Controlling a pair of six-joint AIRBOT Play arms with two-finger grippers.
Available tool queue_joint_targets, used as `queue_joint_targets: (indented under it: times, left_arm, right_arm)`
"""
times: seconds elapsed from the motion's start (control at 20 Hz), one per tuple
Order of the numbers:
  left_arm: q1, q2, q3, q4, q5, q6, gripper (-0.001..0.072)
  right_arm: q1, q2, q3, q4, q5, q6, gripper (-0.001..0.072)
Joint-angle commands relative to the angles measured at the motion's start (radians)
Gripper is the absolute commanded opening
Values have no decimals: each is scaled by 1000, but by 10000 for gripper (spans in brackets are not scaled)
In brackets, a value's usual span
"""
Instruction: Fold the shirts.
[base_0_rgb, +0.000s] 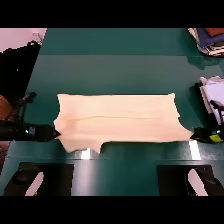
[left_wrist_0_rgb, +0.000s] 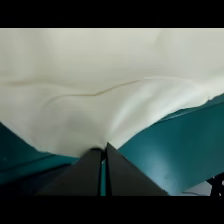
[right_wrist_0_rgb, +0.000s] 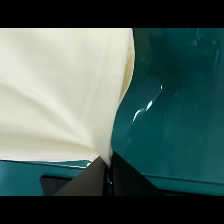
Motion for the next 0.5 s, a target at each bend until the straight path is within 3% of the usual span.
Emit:
queue_joint_targets:
  times: [0.0,0.25,0.45]
  left_arm:
    - [0,-88,97,52,154,26,25]
    - [0,-400,101,48,407,81,26]
    - [0,-603,144,18,552,148,26]
  right_arm:
    - [12,-80,134,-25,-8,19,15]
    - [179,-418,330,-18,-142,20,16]
    - [211,-678,510,166,-190,20,16]
